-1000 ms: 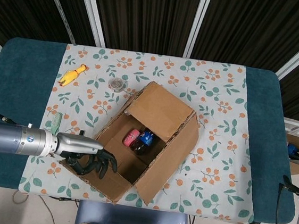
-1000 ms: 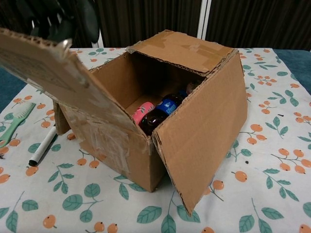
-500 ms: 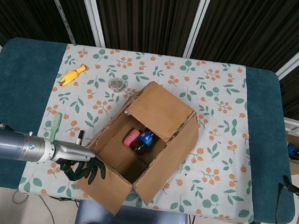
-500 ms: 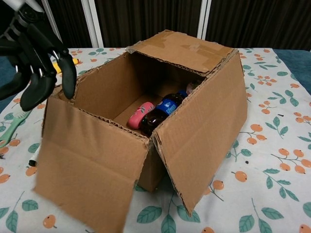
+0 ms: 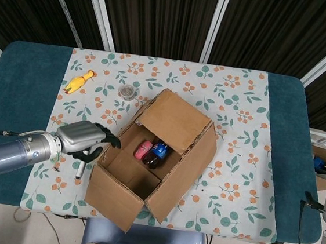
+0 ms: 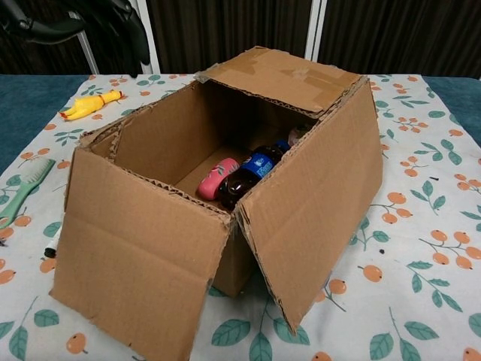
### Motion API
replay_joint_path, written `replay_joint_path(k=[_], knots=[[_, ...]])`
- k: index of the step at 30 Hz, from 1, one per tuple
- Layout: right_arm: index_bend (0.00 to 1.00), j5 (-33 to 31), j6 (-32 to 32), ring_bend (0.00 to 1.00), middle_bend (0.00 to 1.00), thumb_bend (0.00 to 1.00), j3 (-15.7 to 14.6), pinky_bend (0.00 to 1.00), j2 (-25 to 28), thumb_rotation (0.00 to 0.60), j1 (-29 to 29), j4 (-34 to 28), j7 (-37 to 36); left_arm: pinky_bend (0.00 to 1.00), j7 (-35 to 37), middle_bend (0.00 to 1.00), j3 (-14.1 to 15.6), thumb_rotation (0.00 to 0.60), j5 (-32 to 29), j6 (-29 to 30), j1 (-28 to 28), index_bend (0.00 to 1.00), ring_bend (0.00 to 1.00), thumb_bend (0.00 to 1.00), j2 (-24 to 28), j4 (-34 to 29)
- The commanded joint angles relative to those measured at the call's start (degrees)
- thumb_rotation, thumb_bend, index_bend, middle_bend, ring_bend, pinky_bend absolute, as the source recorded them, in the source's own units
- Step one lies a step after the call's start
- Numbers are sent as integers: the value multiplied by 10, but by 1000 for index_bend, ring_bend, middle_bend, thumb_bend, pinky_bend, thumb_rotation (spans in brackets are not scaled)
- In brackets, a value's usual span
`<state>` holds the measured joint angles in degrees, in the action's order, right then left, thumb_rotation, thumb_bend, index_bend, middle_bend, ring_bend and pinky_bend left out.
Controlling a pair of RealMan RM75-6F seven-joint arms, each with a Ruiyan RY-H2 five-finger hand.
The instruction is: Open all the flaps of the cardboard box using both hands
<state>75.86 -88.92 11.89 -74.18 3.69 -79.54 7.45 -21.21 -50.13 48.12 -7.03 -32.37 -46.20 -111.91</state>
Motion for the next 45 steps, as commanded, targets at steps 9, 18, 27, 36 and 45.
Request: replay_joint_path(k=[9,18,27,36,45], knots=[[0,25,64,80,39,0,6,151,42,600,45,-25,-40,100,-4,193,154,600,404,492,210,207,108,634,-118,-31],[0,29,161,79,40,0,43,150,96,600,132,-84,-43,69,146,193,267,600,543,691,252,213,94,632,-131,82],[0,1,252,73,37,0,64,151,102,600,216,-152,-5,53,191,194,341,600,578,826,278,215,92,632,-169,180],[0,-100,339,66,33,0,87,150,98,600,298,-214,72,45,215,194,385,600,558,900,292,215,92,632,-220,268],[0,-229,353,53,26,0,96,150,92,600,370,-256,184,20,172,193,389,600,514,914,290,213,92,632,-226,277]])
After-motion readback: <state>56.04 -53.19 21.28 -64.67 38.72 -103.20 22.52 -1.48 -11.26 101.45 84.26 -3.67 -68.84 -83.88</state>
